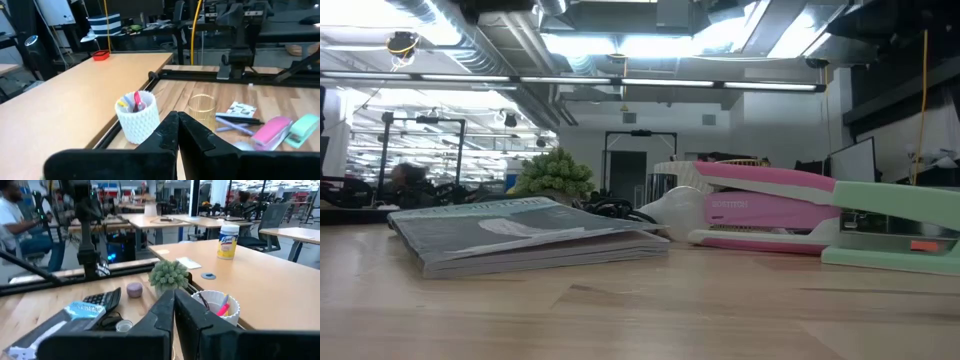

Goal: Screw lightbulb
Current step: Return to Home Position

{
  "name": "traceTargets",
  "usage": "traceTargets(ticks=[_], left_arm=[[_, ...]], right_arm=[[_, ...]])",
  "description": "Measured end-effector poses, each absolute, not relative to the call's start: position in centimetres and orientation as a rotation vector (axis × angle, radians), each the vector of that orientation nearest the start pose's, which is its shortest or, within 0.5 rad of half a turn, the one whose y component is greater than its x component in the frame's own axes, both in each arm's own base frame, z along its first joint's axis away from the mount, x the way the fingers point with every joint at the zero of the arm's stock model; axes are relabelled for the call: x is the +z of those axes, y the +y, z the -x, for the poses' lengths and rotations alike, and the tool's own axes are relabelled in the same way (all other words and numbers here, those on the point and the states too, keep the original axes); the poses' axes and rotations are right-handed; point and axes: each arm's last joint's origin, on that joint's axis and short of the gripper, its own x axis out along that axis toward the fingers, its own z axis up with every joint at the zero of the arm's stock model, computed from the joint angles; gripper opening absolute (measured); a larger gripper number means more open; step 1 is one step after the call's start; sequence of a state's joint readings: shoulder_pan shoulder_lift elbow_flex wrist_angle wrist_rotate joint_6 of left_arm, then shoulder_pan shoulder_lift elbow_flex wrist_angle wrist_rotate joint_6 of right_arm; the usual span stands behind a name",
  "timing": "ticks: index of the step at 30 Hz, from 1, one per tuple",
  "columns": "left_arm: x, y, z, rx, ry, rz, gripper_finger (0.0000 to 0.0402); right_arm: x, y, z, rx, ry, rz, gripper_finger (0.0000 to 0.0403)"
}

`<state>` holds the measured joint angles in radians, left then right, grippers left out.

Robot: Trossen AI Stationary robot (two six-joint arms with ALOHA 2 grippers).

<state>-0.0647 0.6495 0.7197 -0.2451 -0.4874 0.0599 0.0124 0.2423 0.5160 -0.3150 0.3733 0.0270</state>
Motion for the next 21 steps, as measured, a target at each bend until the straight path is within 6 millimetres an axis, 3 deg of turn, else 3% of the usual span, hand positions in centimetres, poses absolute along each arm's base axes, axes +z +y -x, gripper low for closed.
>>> traceTargets(ticks=[11, 15, 21], left_arm=[[23.2, 0.7, -14.0, 0.434, 0.074, -0.085, 0.0001], [21.2, 0.7, -13.5, 0.436, 0.028, -0.070, 0.0001], [19.1, 0.8, -12.7, 0.440, 0.011, -0.059, 0.0001]], right_arm=[[21.8, -0.9, -8.0, -0.339, -0.072, -0.108, 0.0019], [19.9, -0.9, -8.7, -0.338, -0.069, -0.117, 0.0019], [18.5, -0.9, -9.0, -0.340, -0.032, -0.126, 0.0019]])
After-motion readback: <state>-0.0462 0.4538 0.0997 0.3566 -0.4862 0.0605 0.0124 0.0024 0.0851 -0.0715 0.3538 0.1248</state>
